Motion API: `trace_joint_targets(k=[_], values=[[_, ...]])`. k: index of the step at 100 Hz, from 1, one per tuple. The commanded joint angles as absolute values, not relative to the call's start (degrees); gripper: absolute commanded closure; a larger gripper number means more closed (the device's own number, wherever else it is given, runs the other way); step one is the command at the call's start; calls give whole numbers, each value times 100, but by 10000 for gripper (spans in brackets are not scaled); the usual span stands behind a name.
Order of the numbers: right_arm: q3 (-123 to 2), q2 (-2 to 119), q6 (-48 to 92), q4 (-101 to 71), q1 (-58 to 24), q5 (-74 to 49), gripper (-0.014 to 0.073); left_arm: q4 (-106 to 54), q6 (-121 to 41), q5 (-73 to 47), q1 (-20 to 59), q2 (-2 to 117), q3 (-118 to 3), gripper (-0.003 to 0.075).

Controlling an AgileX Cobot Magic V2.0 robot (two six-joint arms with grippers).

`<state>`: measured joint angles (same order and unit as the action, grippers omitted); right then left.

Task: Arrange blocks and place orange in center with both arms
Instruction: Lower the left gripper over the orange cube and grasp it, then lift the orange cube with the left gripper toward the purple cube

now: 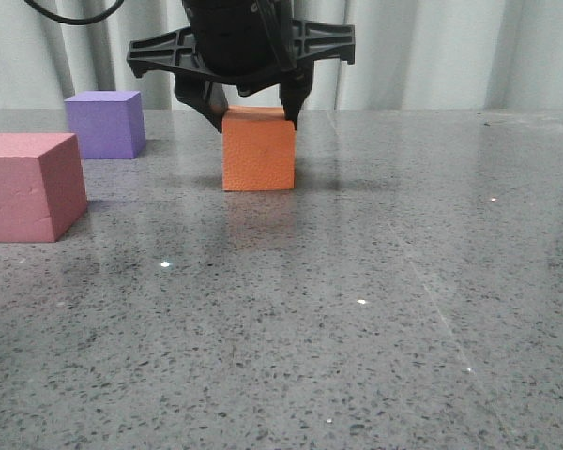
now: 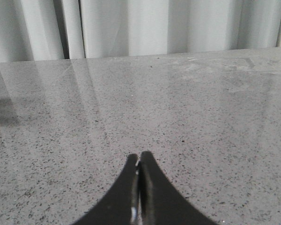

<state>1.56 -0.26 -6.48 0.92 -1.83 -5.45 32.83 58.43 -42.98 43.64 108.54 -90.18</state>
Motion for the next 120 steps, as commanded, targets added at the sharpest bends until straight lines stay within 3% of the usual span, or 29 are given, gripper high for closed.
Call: trace_joint_targets(k=[1, 57, 96, 120], values=[[76, 22, -606, 69, -164, -83, 661, 3413, 5854, -4314, 4409, 10666, -9136, 497], [76, 22, -606, 69, -164, -83, 661, 3755, 5036, -4473, 4240, 9503, -9136, 506], [76, 22, -606, 69, -164, -83, 661, 3684, 4179, -4774, 3487, 8832, -8919, 506], [76, 22, -606, 69, -164, -83, 661, 3467, 4179, -4276, 2957, 8620, -8169, 506]])
